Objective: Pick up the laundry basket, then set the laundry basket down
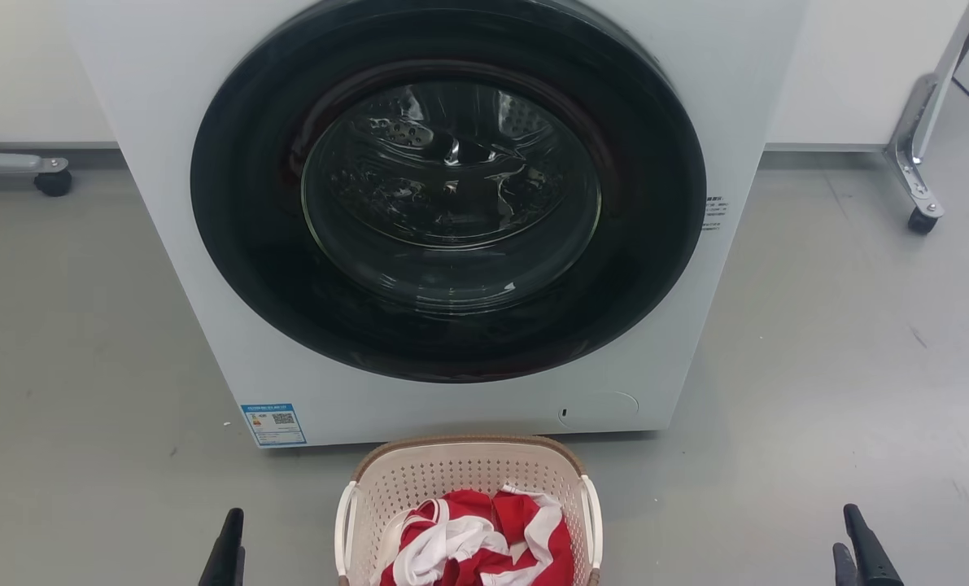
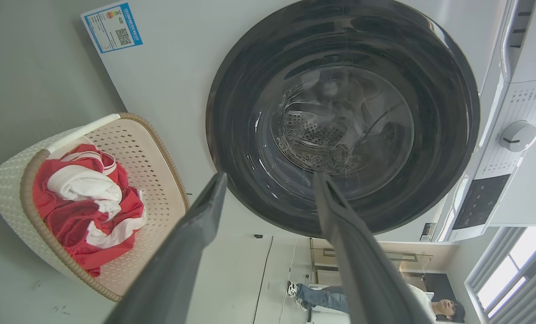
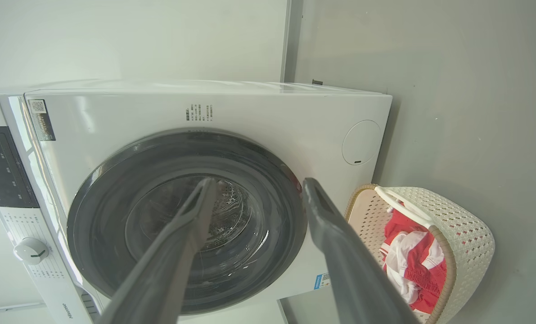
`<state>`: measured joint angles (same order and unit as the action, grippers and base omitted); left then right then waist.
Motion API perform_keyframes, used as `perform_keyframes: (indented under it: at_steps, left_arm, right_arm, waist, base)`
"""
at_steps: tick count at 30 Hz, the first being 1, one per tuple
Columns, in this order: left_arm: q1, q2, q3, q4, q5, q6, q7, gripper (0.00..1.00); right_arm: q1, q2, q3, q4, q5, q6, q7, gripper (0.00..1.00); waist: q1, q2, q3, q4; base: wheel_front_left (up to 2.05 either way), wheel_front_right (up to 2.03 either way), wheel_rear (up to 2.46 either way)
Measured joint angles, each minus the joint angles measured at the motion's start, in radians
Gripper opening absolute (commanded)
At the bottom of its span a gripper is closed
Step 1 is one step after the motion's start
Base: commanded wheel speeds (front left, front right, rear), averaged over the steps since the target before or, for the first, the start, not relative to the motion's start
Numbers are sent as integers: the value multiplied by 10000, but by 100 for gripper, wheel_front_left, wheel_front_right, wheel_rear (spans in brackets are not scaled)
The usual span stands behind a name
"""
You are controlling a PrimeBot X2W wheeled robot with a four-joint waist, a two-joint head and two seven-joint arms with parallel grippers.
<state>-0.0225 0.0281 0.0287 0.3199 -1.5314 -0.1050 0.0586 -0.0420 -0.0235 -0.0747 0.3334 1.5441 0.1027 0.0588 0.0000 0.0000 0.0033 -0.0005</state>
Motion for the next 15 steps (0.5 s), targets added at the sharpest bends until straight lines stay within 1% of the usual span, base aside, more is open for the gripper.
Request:
perform_keyframes:
  at_steps: [4,7,8,11,12,15]
  left_arm:
    - [0,4,-144,-153,625,176,-178,100]
    - [0,10,-267,-249,1120,265,-272,100]
    - [0,15,-324,-291,1277,272,-341,100]
    - [-3,82,-518,-384,1893,359,-445,100]
    - [-3,82,-518,-384,1893,359,-445,100]
    - [-5,151,-688,-464,2445,462,-543,100]
  right_arm:
    - [-1,-4,203,-98,-736,-219,-178,100]
    - [-2,-6,376,-159,-1289,-263,-291,100]
    - [-4,-8,439,-186,-1490,-337,-343,100]
    - [-12,-56,690,-259,-2057,-424,-441,100]
    - [-12,-56,690,-259,-2057,-424,-441,100]
    - [-37,-148,961,-299,-2621,-462,-533,100]
  waist:
    - [0,0,17,2]
    - [0,0,30,4]
    - [0,0,35,5]
    - [0,0,50,7]
    - [0,0,50,7]
    - [0,1,66,11]
  base:
    - [0,0,0]
    - [0,0,0]
    - [0,0,0]
    - [0,0,0]
    - [0,0,0]
    - [0,0,0]
